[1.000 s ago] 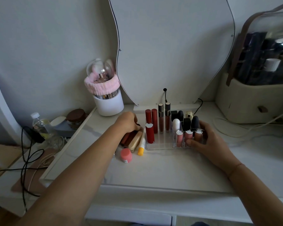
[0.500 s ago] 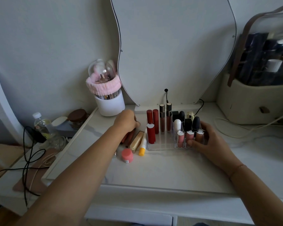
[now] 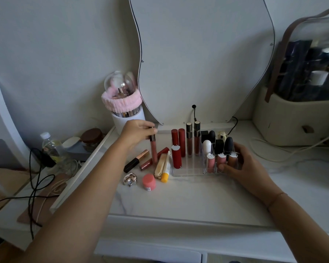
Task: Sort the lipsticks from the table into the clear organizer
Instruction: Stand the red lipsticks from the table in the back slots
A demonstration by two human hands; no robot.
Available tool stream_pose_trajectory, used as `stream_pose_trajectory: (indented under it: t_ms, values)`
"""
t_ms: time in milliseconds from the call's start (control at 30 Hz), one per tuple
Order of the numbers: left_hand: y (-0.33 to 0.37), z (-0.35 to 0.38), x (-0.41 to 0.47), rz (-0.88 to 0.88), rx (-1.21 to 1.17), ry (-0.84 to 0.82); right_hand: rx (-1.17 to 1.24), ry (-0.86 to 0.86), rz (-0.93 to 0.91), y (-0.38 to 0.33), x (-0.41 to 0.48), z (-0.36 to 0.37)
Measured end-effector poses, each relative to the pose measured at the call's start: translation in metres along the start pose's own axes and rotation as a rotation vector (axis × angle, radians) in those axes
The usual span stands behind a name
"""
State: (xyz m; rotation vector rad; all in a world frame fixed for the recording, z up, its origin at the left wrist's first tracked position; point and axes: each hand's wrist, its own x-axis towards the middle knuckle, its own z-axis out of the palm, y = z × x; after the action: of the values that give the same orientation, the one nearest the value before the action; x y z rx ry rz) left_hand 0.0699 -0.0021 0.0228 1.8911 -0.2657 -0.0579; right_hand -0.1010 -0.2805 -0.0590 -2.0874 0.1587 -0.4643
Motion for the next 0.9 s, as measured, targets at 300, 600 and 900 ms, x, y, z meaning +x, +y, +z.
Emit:
stream_pose_trajectory:
  t_ms: [300,600,900]
  values:
    - [0.098,0.004,-0.035,0.408,-0.304,-0.005,-0.022,0.007,-0.008,0.000,0.000,0.000]
    - [0.076,0.079,-0.046,0.543,0.211,-0.134,0.025,-0.002,-0.007,0.001,0.001,0.000]
    - [0.057,0.099,-0.042,0.667,0.437,-0.056,0.053,0.004,-0.013,0.003,0.002,0.002]
